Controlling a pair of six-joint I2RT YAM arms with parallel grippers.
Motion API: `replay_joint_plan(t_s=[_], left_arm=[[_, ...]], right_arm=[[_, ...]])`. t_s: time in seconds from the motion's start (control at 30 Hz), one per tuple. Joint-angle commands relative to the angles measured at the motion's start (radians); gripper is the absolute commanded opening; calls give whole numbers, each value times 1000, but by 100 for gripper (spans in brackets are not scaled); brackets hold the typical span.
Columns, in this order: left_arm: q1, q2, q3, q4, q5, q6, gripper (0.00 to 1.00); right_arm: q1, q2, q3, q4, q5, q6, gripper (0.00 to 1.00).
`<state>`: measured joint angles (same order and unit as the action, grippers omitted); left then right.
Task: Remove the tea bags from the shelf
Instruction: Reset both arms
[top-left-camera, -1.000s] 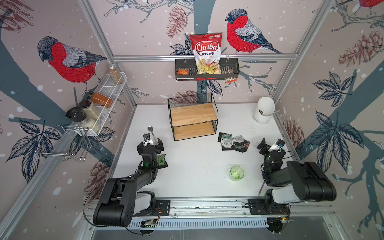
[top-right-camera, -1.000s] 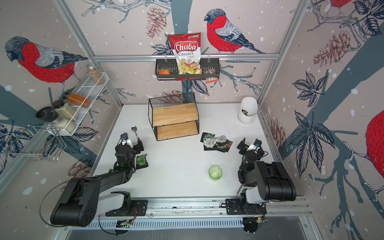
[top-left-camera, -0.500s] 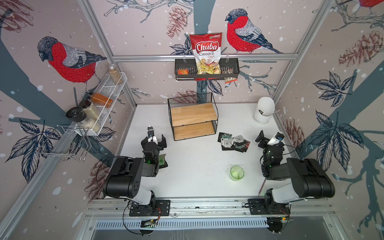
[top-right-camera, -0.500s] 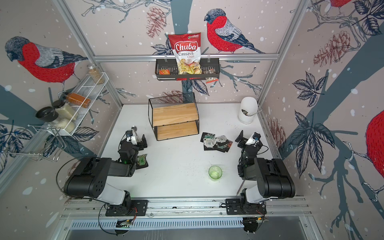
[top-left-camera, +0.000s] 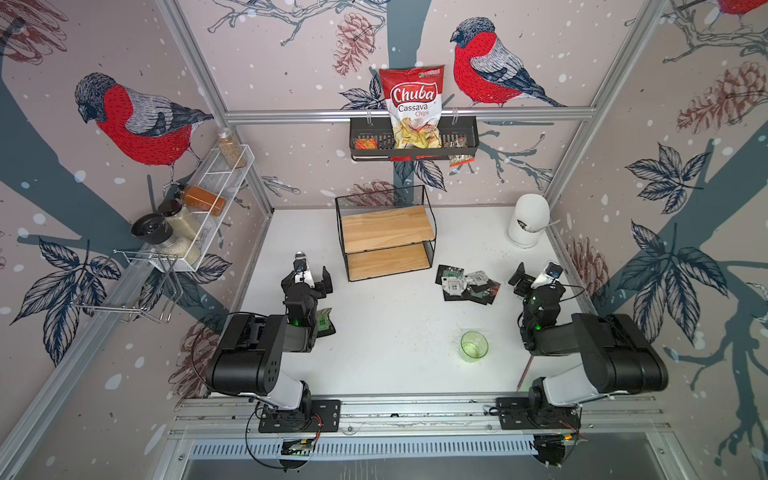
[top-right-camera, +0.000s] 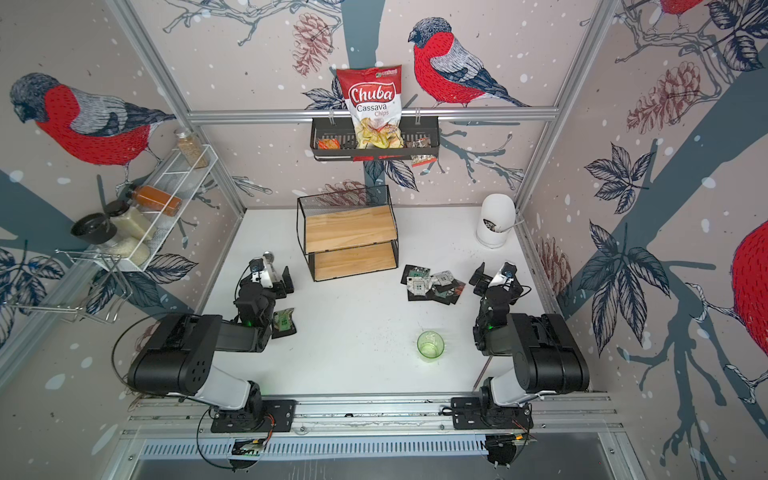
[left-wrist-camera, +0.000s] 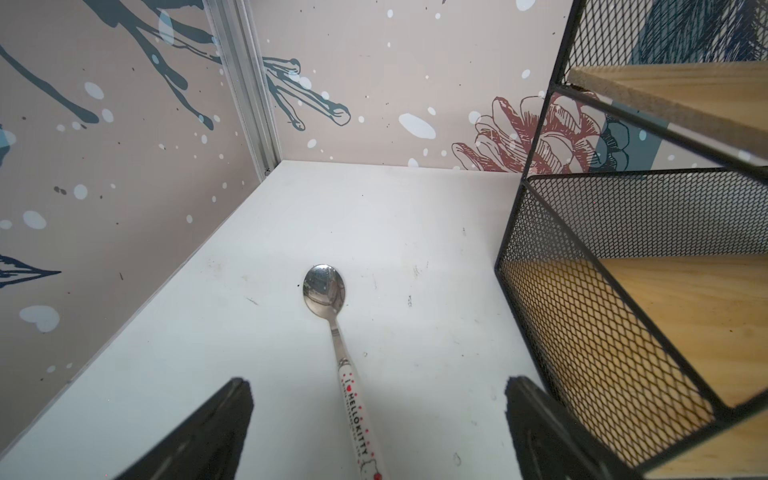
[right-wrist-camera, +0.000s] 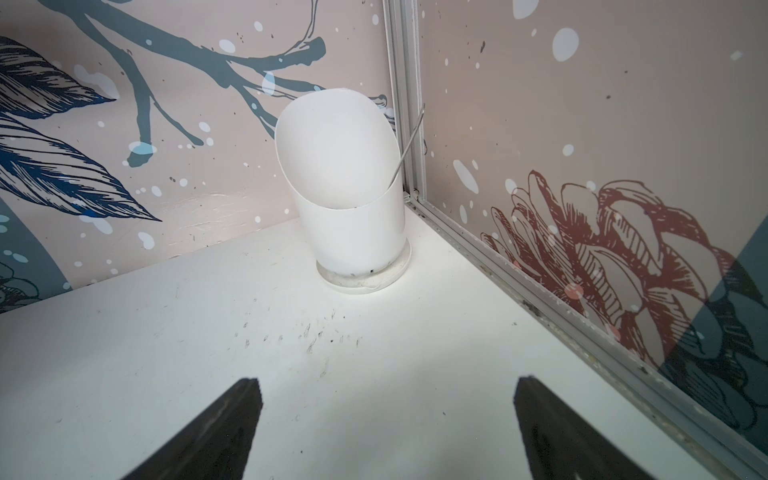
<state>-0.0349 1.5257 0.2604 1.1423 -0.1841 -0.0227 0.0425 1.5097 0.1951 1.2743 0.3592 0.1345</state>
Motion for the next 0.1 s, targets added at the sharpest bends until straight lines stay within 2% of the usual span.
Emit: replay_joint_plan(t_s=[0.0, 0.07], left_arm=[[2, -4, 0, 47, 7, 1, 98], [3, -4, 0, 47, 7, 1, 98]], right_arm=[[1, -1, 0, 14, 14, -7, 100], [1, -4, 4, 2, 14, -6, 100]])
